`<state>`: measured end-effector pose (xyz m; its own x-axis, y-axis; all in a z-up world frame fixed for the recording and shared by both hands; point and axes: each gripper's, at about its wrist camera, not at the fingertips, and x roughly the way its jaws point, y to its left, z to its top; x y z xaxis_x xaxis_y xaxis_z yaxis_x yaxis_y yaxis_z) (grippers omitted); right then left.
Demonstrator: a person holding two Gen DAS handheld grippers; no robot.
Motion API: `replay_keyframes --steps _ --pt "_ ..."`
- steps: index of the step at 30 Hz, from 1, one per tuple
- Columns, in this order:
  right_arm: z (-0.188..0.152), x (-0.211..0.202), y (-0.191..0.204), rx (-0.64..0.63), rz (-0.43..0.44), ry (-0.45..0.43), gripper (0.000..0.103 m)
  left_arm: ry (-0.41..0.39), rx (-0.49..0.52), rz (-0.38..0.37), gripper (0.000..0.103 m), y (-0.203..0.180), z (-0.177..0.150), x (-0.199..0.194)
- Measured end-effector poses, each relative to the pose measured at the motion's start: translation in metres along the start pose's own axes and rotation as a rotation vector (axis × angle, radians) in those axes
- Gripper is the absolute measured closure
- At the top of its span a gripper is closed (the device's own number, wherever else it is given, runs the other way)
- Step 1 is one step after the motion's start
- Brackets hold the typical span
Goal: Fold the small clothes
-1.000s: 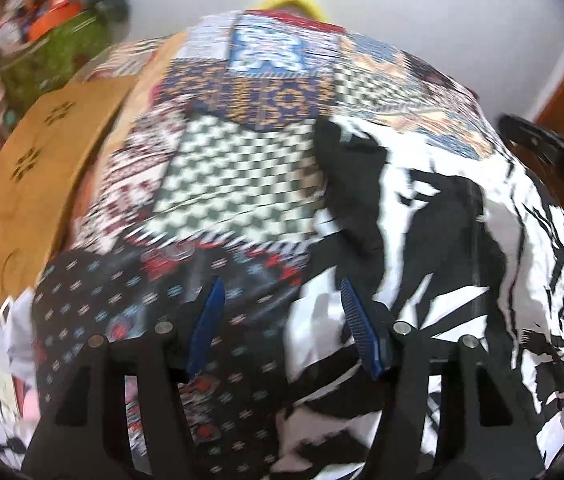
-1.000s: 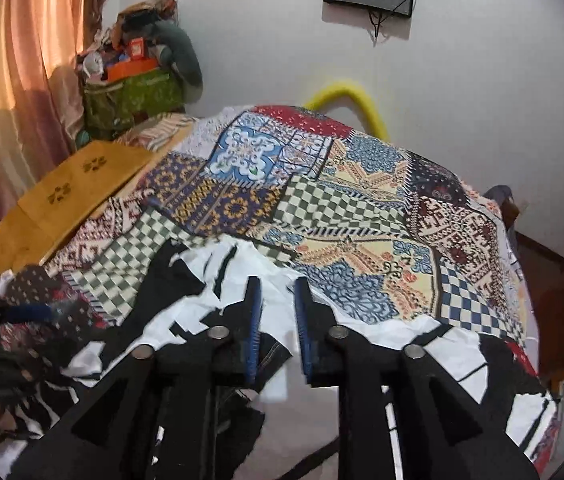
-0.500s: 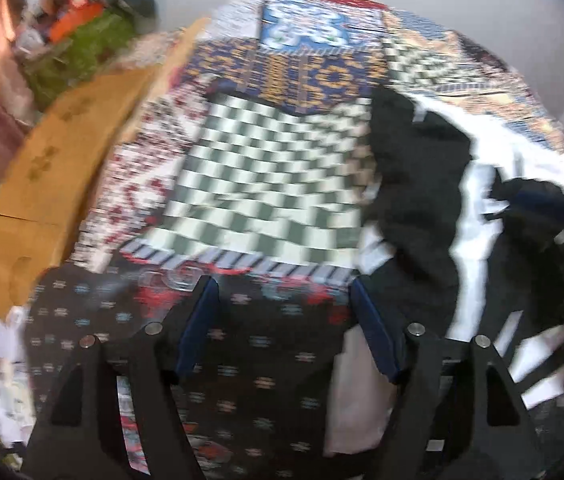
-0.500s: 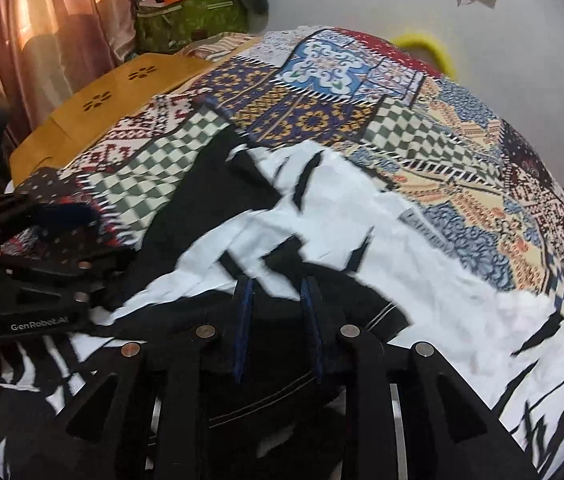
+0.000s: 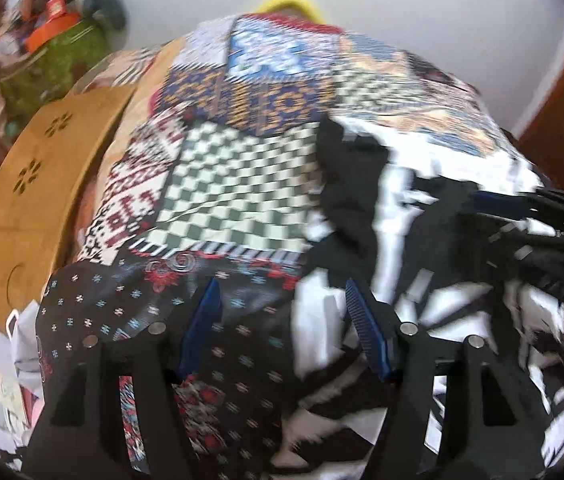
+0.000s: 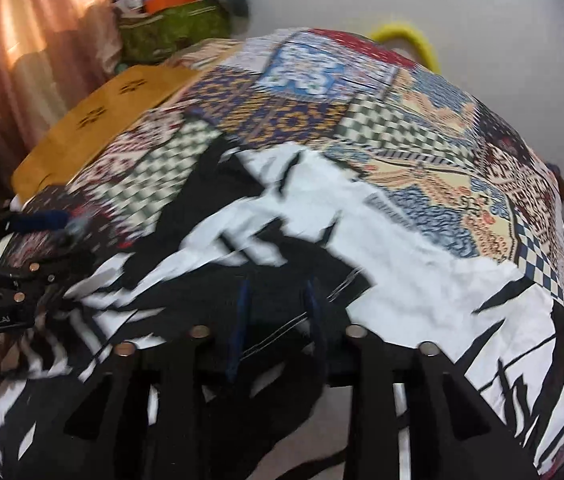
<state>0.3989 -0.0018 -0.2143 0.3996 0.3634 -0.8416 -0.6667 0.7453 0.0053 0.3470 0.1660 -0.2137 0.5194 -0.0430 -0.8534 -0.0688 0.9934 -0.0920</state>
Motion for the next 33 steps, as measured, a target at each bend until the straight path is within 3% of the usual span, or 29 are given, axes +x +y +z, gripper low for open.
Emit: replay_keyframes --steps 2,7,10,17,24,30,33 --pt "-0.009 0.002 0.011 -0.037 0.003 0.014 0.056 0.013 0.03 -0.017 0.034 -0.012 -0.005 0.0" --pt "-0.026 0.006 0.015 -0.069 -0.048 0.022 0.054 0.108 0.069 0.029 0.033 -0.026 -0.029 0.022" --pt "-0.03 0.0 0.004 -0.038 -0.047 0.033 0.053 0.106 0.037 0.029 0.024 -0.017 -0.039 0.021" --pt "-0.052 -0.034 -0.027 0.049 -0.066 0.033 0.053 0.117 0.018 0.09 0.024 0.0 -0.054 0.006" --pt "-0.081 -0.089 -0.064 0.136 -0.103 -0.046 0.052 0.033 0.009 0.15 0.024 -0.004 -0.046 -0.035" --pt "-0.109 -0.13 -0.108 0.226 -0.159 -0.113 0.05 -0.068 0.031 0.136 0.023 -0.037 -0.022 -0.063" --pt "-0.128 -0.142 -0.133 0.272 -0.199 -0.12 0.05 -0.081 0.044 0.096 0.021 -0.063 -0.007 -0.058"
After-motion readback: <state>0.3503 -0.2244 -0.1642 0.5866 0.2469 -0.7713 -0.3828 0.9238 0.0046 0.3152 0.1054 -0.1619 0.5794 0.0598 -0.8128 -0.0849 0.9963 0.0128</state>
